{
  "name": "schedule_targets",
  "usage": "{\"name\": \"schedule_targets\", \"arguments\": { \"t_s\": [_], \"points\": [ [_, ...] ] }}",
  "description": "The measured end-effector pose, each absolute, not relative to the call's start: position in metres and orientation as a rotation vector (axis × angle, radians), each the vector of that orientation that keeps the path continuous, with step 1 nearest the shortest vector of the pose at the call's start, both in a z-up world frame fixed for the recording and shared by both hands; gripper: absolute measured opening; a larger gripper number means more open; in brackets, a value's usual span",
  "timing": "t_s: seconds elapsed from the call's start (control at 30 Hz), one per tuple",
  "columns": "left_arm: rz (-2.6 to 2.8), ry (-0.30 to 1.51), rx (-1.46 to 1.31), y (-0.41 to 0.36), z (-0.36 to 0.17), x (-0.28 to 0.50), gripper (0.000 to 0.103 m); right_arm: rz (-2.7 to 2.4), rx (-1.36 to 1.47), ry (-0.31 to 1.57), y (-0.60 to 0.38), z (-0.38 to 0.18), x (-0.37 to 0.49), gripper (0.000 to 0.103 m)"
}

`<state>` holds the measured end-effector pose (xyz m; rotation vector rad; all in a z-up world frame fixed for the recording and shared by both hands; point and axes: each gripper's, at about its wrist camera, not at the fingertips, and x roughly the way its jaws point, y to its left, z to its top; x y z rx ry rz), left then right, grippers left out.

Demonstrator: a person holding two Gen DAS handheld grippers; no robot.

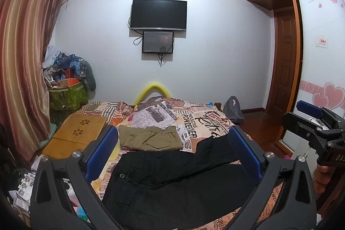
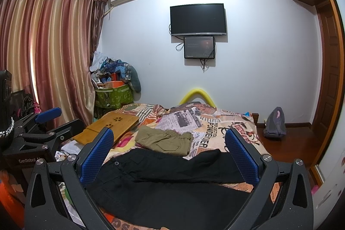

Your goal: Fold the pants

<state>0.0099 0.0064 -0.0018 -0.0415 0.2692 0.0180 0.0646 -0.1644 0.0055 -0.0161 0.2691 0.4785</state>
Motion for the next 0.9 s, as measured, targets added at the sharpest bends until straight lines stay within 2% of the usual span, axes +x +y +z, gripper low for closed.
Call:
{"name": "schedule_targets", "arguments": {
  "t_s": [0.53, 0.9],
  "points": [
    [0.002, 0.313, -0.038, 0.015, -0.024, 0.034, 0.103, 0.485, -0.036, 0.308, -0.159, -0.009, 0.084, 0.103],
    [0.100, 0.512, -0.011, 0.075, -0.086, 0.116, 0.103, 0.460, -0.151, 0.504, -0.160, -0.073, 0.154, 0.103]
  ]
}}
